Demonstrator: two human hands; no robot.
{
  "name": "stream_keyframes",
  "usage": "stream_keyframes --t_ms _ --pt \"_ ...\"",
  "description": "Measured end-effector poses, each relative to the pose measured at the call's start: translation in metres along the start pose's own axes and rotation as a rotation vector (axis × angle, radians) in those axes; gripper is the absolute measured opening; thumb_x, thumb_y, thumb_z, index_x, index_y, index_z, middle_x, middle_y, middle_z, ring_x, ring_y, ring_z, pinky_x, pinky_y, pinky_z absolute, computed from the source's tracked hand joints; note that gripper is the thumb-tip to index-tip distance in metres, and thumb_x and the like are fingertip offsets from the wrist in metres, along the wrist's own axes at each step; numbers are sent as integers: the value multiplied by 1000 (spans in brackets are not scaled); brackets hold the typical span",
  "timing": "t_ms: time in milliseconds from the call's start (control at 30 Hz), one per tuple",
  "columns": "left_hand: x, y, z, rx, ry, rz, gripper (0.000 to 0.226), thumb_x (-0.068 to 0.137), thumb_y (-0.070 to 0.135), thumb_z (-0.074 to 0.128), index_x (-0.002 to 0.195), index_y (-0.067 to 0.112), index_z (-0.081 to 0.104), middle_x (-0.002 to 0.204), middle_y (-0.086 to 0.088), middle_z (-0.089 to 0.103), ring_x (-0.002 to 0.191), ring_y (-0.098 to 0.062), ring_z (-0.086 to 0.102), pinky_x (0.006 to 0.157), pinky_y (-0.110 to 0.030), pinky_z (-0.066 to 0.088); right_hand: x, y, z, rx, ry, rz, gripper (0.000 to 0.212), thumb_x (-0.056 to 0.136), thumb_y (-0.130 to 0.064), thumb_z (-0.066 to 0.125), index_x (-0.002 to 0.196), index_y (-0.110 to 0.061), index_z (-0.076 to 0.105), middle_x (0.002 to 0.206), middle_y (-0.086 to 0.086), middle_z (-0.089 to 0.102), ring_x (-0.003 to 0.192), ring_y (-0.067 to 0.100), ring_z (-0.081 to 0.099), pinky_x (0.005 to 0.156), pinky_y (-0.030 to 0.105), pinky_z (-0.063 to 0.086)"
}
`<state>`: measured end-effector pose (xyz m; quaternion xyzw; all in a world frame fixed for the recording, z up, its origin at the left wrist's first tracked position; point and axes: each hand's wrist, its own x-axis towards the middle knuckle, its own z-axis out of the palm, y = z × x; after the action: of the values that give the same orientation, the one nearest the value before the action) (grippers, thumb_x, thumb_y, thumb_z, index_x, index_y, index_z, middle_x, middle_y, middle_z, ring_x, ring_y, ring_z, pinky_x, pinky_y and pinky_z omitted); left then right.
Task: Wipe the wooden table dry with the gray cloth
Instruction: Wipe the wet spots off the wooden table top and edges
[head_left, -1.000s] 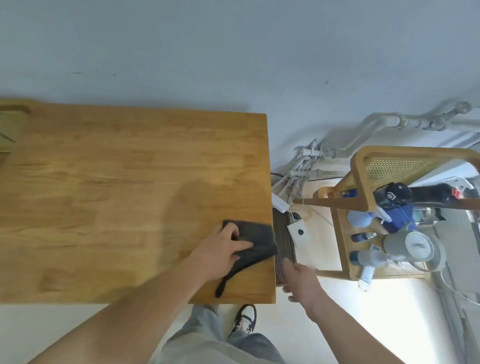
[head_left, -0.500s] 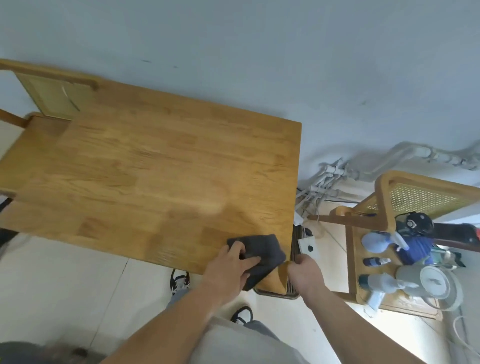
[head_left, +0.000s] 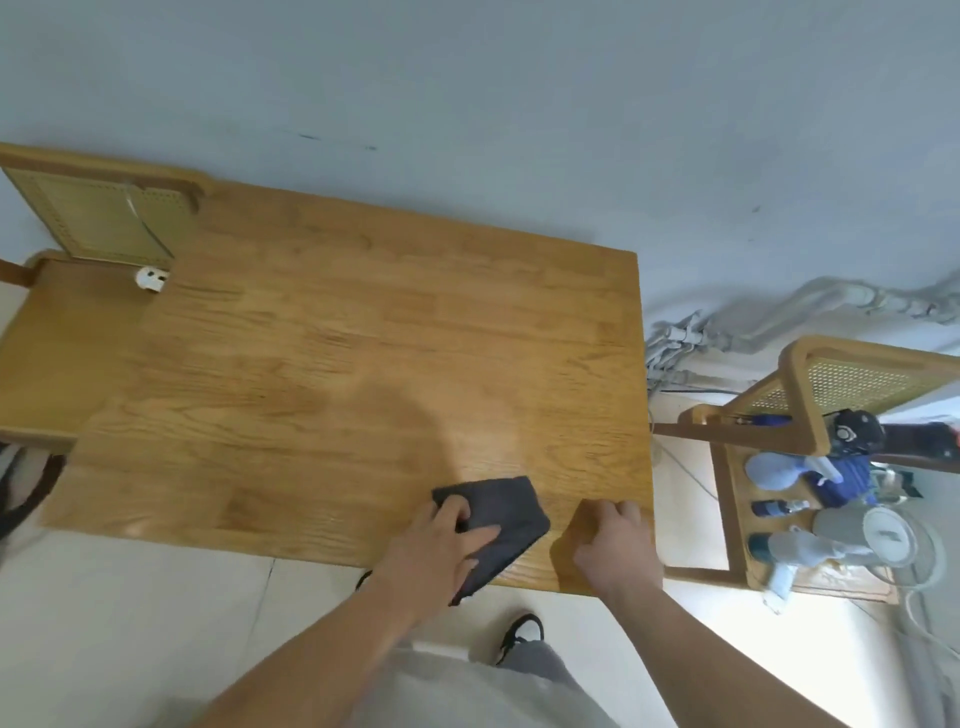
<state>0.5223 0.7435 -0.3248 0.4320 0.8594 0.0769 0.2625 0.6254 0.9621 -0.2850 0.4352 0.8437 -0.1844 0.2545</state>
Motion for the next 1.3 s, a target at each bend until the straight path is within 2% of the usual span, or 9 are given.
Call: stream_keyframes --t_ms 267,367,500,600,667,867,967,1067,1300 --pt "25 -63 -34 -192 179 -530 56 103 47 47 156 39 34 135 -5 28 108 -26 48 96 -39 50 -9 -50 11 257 43 29 47 94 -29 59 141 -24 56 135 1 50 119 25 56 93 41 55" --pt "36 -20 -31 -180 64 -384 65 101 49 45 160 36 23 138 -7 25 111 -31 46 102 -38 44 -11 -55 10 341 60 20 45 97 -24 58 142 -23 56 136 2 52 119 25 58 94 38 53" --pt "69 -9 -37 -285 -172 -23 61 97 32 54 155 39 37 131 1 28 117 -25 35 100 -25 33 1 -56 -3 387 85 -60 47 97 -16 56 144 -22 54 136 1 53 112 19 59 91 33 53" --pt "93 -18 -38 -379 -43 -58 51 99 25 57 150 29 48 122 2 31 110 -18 38 89 -19 34 15 -62 -11 373 126 -163 46 98 -17 56 143 -19 56 130 -1 54 113 19 58 93 33 52" --pt "108 -23 -48 -393 30 -157 55 101 27 57 154 29 42 129 -1 32 116 -23 43 100 -27 40 28 -70 -16 337 162 -240 48 97 -18 58 144 -17 55 131 -1 52 117 20 56 94 31 52" --pt "113 -43 -100 -804 -91 -106 53 98 7 56 147 25 54 135 5 55 118 -12 59 106 -24 45 64 -113 -31 103 173 -532 61 99 -28 53 157 -19 36 161 3 27 151 23 22 116 37 40" --pt "108 -91 -117 -527 40 -247 51 90 15 52 139 23 62 136 -1 62 123 -23 60 106 -37 48 72 -130 -25 -113 1 -586 69 103 -50 45 163 -25 22 170 3 11 157 24 6 127 43 20" --pt "110 -133 -141 -143 -26 -405 55 93 21 60 147 18 51 159 -10 37 142 -33 40 115 -39 40 73 -136 -21 -234 -1 -573 68 106 -46 45 164 -27 15 172 4 1 158 25 0 129 42 11" --pt "112 -182 -164 90 -261 -468 102 88 53 72 163 32 7 171 -7 -7 157 -35 0 122 -48 28 117 -144 -43 -162 105 -301 67 104 -43 50 162 -32 18 169 5 6 156 28 7 125 45 27"
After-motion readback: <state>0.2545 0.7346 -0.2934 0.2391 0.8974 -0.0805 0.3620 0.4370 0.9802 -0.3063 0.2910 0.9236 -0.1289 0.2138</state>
